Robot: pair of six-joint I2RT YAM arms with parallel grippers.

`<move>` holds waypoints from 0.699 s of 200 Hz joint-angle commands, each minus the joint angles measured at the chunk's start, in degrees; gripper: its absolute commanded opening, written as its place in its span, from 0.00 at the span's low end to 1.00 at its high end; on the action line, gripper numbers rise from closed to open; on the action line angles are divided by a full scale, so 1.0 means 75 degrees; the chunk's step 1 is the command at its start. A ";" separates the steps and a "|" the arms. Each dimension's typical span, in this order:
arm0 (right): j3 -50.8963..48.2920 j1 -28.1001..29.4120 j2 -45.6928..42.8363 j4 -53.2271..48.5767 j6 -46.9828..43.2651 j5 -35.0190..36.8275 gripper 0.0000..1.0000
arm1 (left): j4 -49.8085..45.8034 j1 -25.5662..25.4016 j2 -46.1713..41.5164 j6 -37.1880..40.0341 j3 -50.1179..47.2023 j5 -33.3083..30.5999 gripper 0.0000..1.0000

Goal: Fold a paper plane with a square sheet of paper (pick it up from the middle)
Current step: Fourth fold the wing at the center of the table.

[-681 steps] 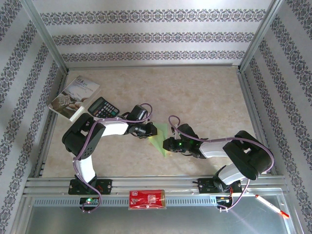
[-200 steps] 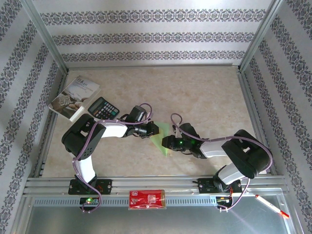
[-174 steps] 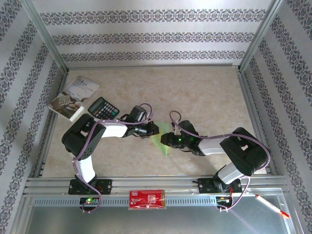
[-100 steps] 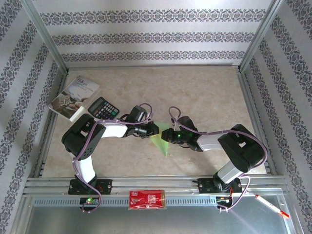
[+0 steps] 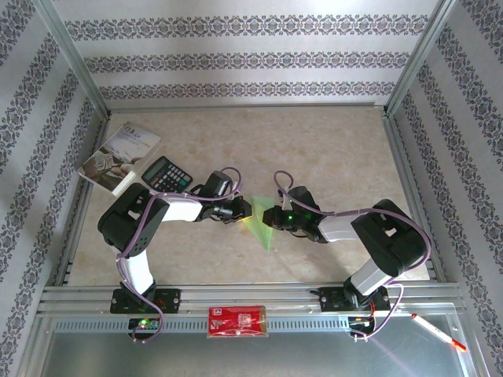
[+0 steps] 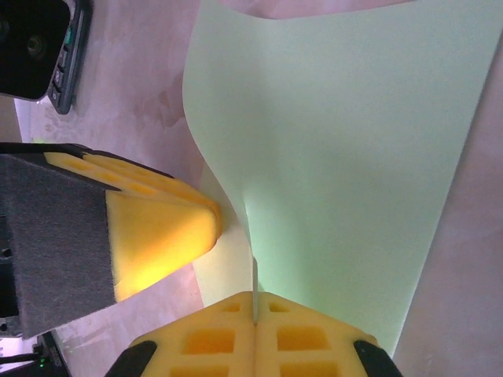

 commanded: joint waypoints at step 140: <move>-0.0710 -0.0174 -0.0366 0.0862 0.0553 0.0503 0.01 | -0.0822 0.0064 0.0323 0.0594 -0.0001 -0.0513 0.03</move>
